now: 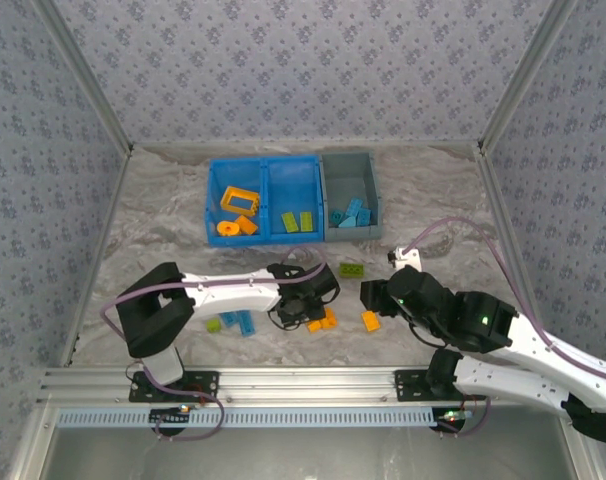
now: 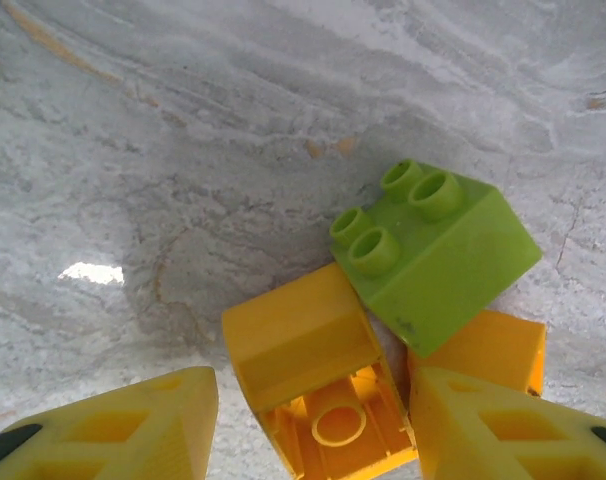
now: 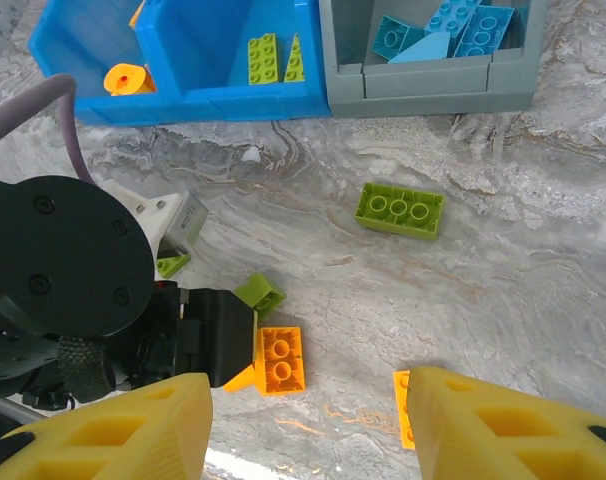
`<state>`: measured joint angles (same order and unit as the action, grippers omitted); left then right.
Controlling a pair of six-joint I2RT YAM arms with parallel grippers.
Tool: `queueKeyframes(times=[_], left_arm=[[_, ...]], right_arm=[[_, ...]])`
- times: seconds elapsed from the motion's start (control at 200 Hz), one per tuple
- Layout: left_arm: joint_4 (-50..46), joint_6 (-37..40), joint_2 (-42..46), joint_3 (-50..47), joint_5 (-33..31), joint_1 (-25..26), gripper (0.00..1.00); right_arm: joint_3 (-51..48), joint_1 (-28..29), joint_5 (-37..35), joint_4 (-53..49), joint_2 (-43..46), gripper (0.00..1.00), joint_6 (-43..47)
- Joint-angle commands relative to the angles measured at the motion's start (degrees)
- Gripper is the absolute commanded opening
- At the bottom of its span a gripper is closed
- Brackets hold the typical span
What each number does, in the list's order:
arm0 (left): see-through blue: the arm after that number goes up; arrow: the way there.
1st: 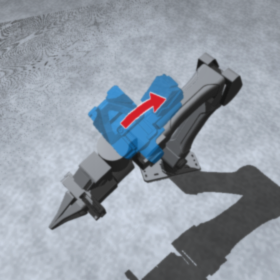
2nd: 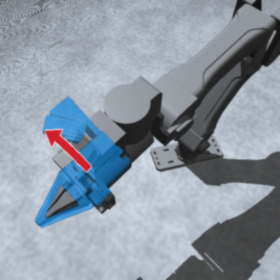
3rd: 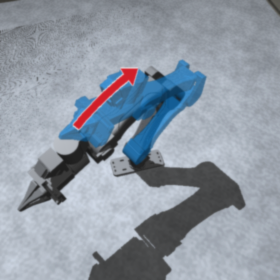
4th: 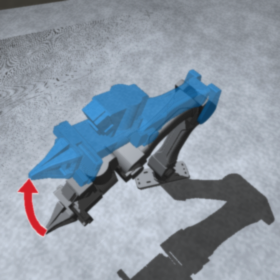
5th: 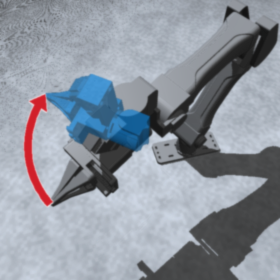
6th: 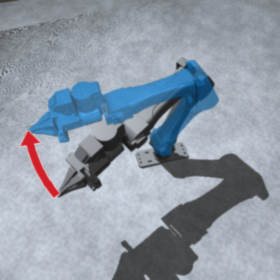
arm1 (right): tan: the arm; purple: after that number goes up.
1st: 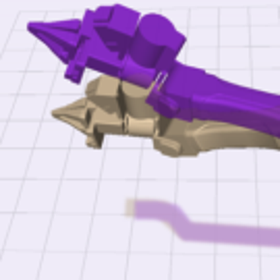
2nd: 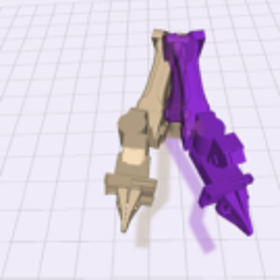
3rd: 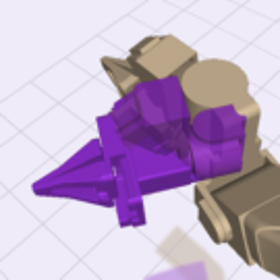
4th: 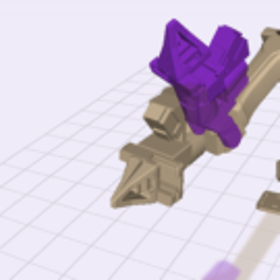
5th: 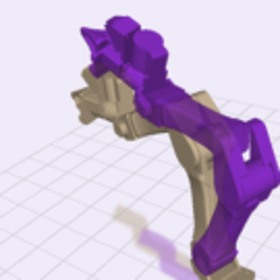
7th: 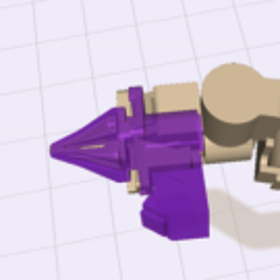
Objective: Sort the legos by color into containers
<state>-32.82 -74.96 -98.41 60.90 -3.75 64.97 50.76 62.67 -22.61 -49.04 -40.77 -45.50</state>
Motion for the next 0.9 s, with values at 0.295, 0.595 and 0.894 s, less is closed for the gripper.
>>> queueKeyframes(times=[0.295, 0.595, 0.894], left_arm=[[-0.9, 0.2, -3.5, 1.1, 2.0, -0.2, 0.54], [-2.5, -0.4, -0.2, -1.2, -0.4, 0.3, 0.3], [-17.6, 3.0, 16.5, -0.2, -11.8, -1.9, 0.27]], right_arm=[[-0.9, 0.7, 0.3, 1.2, -0.4, 0.56, -0.8], [-1.9, 0.7, 5.7, 5.0, -0.5, 0.58, 2.5], [-3.6, 1.3, 22.5, 20.9, -2.5, 0.62, 11.7]])
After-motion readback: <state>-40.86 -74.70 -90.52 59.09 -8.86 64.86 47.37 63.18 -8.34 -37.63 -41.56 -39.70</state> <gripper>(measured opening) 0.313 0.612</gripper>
